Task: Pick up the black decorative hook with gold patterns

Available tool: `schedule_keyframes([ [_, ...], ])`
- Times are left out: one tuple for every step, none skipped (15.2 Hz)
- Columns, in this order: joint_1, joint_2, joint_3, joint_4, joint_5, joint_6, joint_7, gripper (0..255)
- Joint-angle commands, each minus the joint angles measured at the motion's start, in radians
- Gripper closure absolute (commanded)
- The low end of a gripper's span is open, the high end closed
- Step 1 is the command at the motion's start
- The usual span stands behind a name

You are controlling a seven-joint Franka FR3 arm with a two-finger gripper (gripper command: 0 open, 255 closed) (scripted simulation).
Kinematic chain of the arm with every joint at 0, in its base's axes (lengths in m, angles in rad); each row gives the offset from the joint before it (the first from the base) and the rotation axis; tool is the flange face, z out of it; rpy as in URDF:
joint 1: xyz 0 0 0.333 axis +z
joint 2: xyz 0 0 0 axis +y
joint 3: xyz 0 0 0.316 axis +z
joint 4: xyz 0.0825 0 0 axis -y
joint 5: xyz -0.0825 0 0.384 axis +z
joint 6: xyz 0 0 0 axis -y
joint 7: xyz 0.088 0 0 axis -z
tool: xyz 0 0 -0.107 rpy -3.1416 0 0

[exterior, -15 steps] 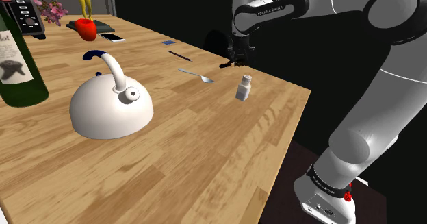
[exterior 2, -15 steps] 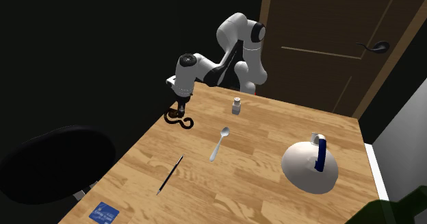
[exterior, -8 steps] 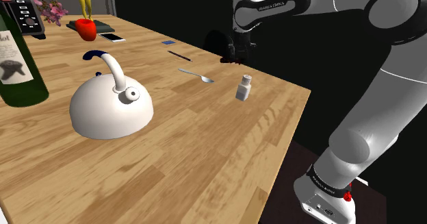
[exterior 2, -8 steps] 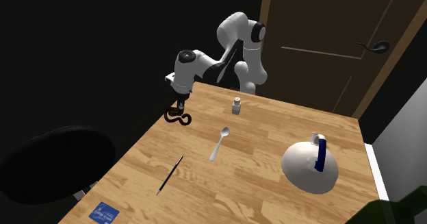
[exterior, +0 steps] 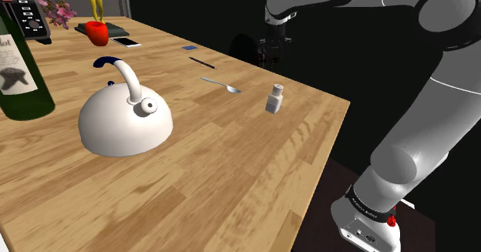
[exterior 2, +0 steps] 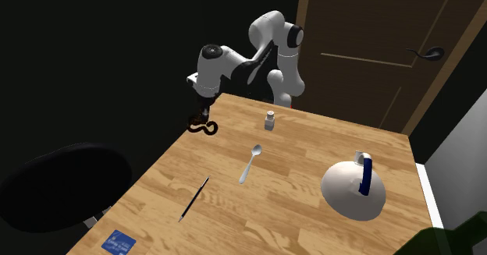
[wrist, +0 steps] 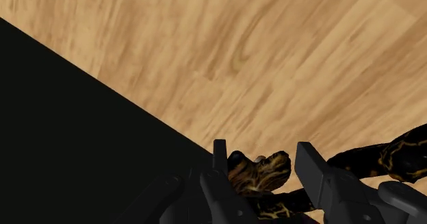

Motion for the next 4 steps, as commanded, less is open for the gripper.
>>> schedule_keyframes([
  [0.002, 0.000, 0.001, 0.027, 0.002, -0.027, -0.006, 255],
  [0.002, 0.000, 0.002, 0.040, 0.003, -0.040, -0.009, 255],
  [0.002, 0.000, 0.002, 0.042, 0.003, -0.042, -0.010, 255],
  [0.002, 0.000, 0.002, 0.042, 0.003, -0.042, -0.010, 255],
])
